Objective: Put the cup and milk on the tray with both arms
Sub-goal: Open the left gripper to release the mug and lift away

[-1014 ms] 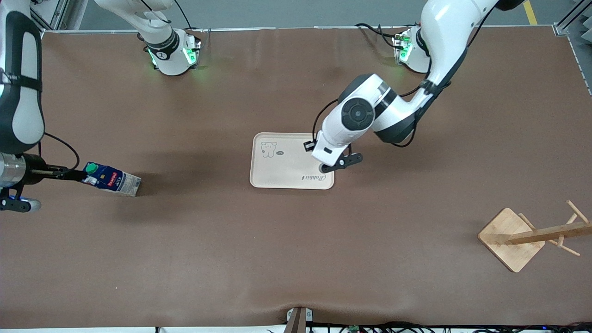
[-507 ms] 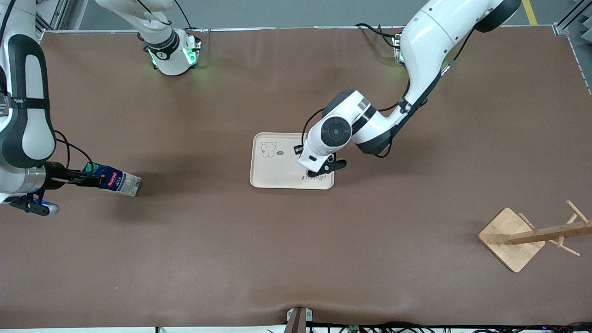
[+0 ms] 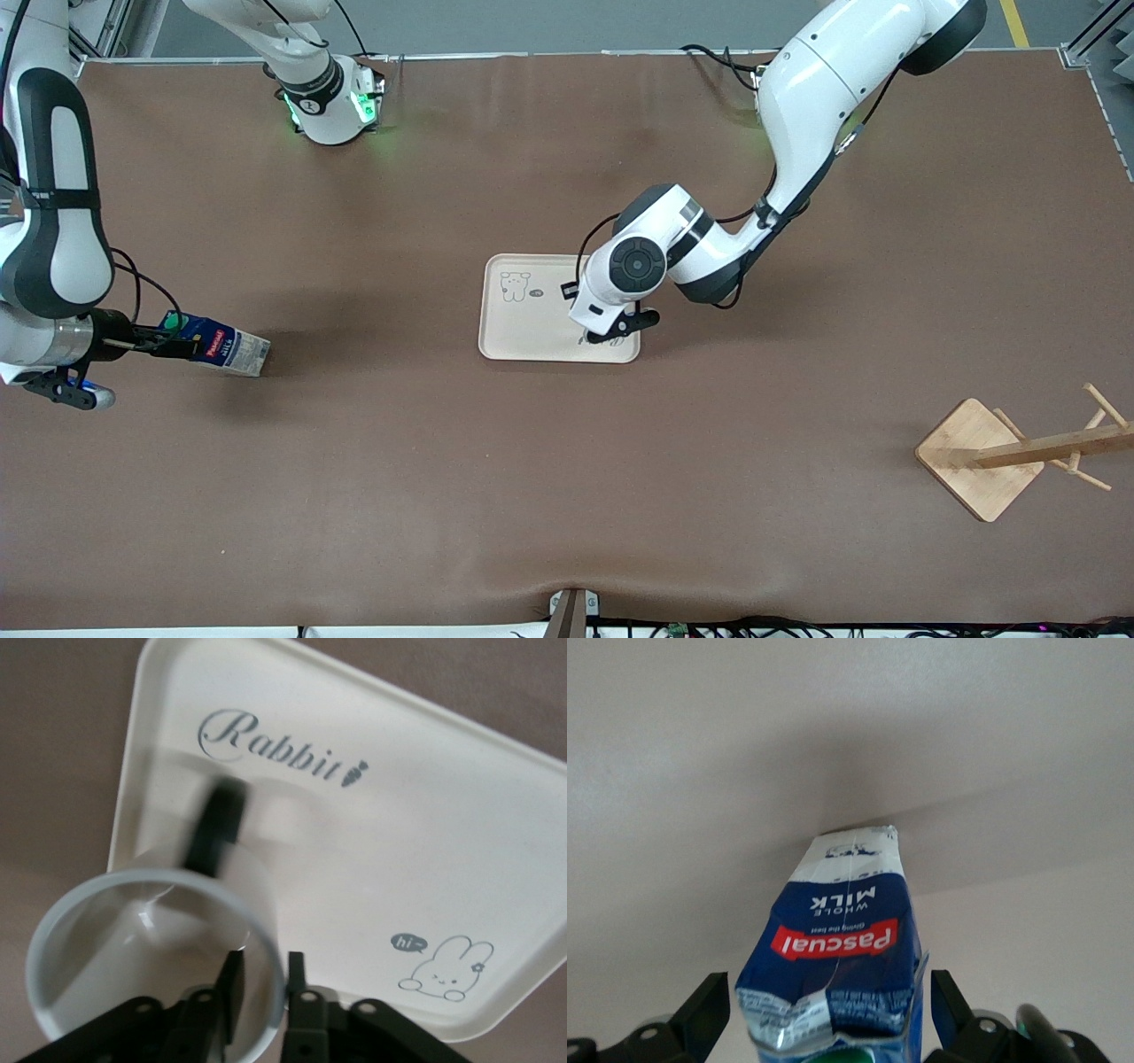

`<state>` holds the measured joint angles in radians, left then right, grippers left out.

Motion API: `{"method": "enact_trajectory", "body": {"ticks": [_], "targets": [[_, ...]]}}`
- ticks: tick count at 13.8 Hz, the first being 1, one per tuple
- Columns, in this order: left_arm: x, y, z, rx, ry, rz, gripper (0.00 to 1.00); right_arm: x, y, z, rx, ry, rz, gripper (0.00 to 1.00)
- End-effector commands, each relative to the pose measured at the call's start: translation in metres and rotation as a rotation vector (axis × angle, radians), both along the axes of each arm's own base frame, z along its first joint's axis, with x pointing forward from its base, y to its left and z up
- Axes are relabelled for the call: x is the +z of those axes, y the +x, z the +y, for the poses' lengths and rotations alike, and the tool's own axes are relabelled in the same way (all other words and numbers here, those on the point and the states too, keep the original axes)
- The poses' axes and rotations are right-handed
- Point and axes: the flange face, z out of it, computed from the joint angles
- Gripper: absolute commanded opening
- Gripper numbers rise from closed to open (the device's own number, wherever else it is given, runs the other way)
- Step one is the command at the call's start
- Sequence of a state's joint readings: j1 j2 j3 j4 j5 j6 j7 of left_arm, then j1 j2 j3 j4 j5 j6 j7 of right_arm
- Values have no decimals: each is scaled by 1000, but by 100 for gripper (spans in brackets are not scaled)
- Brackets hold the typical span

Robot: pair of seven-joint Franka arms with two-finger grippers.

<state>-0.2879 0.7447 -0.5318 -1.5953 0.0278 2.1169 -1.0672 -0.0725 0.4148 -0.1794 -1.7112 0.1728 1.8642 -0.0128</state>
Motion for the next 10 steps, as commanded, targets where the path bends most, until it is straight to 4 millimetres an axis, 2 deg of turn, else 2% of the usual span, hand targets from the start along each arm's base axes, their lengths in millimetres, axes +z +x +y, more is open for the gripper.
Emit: {"method": "enact_trajectory", "body": {"ticks": [1,2,4,5,7,8,10], "targets": [[1,12,4,8,29,-18,86,10,-16,2,-7,9,-48,88],[8,19,5,16,23,-34,100,10,-18,3,-6,11,-42,51],[29,35,8,33,-3,-70,100,11,-18,5,-3,14,-40,13],[43,44,9,46,-16,-91,100,12,-17,6,-2,13,-42,4],[81,55,13,59,-25,-126,100,15,-14,8,1,13,-50,4],[106,63,23,67,-19,-140,100,20,-10,15,14,11,-60,4],[161,85,68,115,4,-180,100,37,1,33,49,12,-75,4]]}}
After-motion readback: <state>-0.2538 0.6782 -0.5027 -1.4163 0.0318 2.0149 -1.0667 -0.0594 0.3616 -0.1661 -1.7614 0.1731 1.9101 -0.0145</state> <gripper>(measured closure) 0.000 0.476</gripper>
